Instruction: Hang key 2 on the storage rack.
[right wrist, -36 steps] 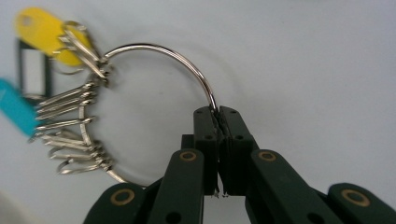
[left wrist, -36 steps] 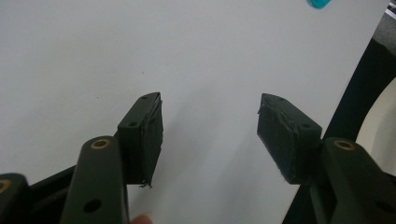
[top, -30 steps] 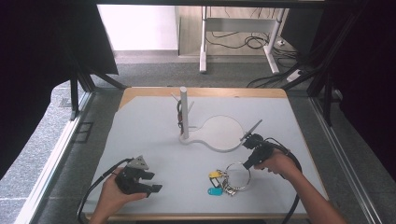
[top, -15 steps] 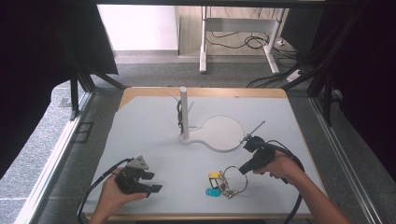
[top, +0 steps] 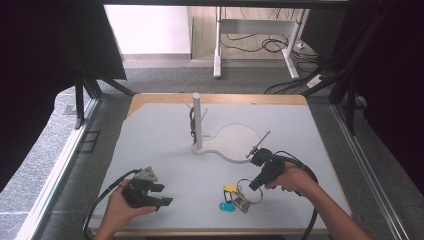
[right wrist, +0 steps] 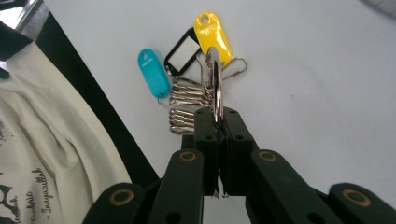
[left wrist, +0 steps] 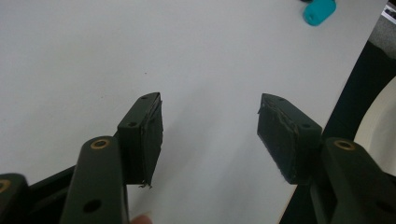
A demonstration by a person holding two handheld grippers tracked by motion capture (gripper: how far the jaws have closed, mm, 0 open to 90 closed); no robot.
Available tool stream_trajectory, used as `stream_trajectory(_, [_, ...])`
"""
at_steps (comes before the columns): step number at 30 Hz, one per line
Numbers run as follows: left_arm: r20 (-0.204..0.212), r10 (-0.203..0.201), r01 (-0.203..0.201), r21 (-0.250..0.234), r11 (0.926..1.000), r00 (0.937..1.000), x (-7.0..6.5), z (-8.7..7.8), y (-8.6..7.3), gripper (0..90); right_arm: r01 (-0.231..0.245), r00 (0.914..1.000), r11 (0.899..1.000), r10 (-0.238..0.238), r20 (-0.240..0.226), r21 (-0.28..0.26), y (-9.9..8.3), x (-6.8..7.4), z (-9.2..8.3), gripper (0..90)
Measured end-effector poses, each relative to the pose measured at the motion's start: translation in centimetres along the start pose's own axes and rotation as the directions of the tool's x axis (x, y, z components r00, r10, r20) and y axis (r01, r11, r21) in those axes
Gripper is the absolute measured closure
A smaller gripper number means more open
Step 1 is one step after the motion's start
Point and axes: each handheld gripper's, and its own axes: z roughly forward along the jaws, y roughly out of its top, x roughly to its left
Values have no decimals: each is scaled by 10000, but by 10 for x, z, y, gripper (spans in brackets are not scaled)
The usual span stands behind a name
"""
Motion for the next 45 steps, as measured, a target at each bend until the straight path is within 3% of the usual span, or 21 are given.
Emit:
stream_trajectory(14, [-45, 50, -51, -82, 10000, 10000, 1, -3, -1, 411, 303, 9979, 9992, -287, 581, -261, 18, 8, -45, 874])
stream_trajectory(19, [13, -222, 222, -274, 9994, 9998, 3, -4, -4, 413, 335, 9973, 9991, -318, 663, -245, 25, 8, -58, 875])
stream_trajectory(35, [64, -234, 236, -290, 9993, 9997, 4, -5, -4, 416, 432, 9962, 9986, -409, 774, -293, 42, 4, -82, 874])
stream_trajectory(45, [106, -229, 232, -210, 9995, 9997, 4, -3, -4, 415, 353, 9951, 9976, -297, 938, -587, 56, 3, -98, 875])
